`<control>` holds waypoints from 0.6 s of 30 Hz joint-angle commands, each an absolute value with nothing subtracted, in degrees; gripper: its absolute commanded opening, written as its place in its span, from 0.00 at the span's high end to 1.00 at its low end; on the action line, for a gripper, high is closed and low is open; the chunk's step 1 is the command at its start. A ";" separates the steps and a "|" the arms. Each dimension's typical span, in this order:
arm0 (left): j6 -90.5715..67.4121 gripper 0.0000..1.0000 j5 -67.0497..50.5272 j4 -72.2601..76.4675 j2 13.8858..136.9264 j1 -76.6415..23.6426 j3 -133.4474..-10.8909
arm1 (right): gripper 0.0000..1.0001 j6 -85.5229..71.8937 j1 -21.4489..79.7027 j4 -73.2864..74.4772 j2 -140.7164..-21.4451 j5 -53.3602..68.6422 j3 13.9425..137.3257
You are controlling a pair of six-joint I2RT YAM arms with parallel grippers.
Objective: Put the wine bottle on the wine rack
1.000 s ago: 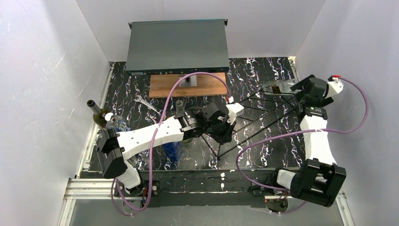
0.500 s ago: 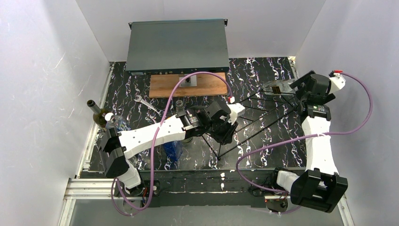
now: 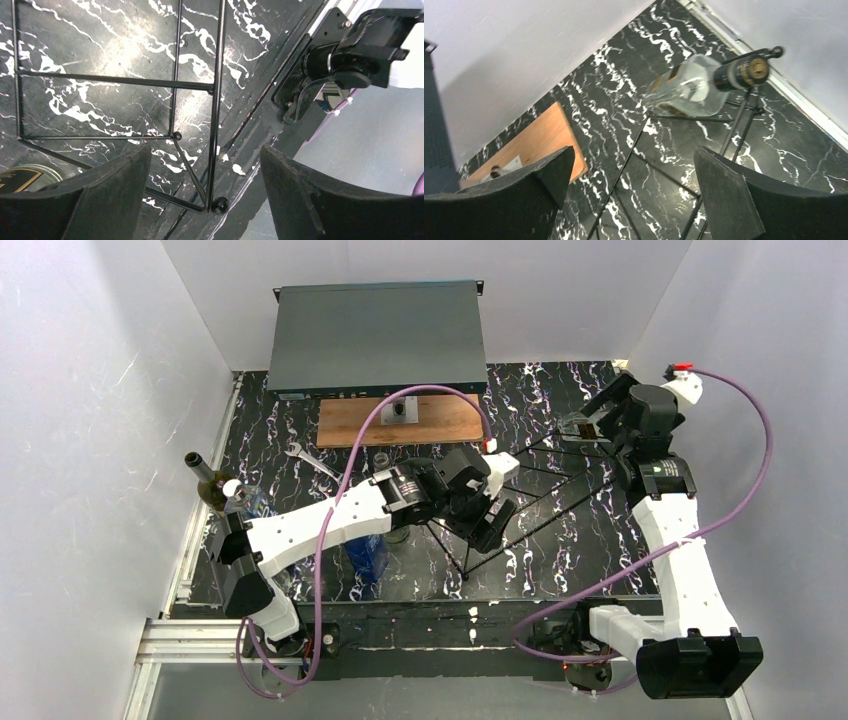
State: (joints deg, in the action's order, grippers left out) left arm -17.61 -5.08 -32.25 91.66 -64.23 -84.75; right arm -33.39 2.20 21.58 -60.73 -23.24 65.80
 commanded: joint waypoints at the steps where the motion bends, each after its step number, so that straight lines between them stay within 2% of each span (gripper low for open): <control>1: -16.94 0.19 -4.13 -35.48 87.92 -63.61 -90.06 | 0.02 -31.44 7.11 23.15 -59.92 -25.84 69.78; 8: -14.63 0.02 -3.71 -41.22 86.97 -61.66 -97.31 | 0.02 -27.09 10.15 24.22 -62.90 -21.37 74.85; 11: -12.73 0.02 -3.45 -44.71 86.29 -60.83 -100.90 | 0.02 -27.57 10.11 21.41 -62.37 -16.49 74.22; 14: -9.79 0.02 -2.81 -47.80 85.06 -59.87 -104.57 | 0.02 -24.12 10.11 19.00 -62.80 -5.05 74.71; 18: -4.71 0.02 4.36 -51.27 82.94 -57.82 -110.85 | 0.02 -22.36 10.11 19.46 -66.18 8.10 76.39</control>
State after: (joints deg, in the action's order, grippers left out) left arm -11.20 -2.70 -45.47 88.16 -59.70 -104.51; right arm -25.98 9.85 22.85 -63.72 -7.79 72.86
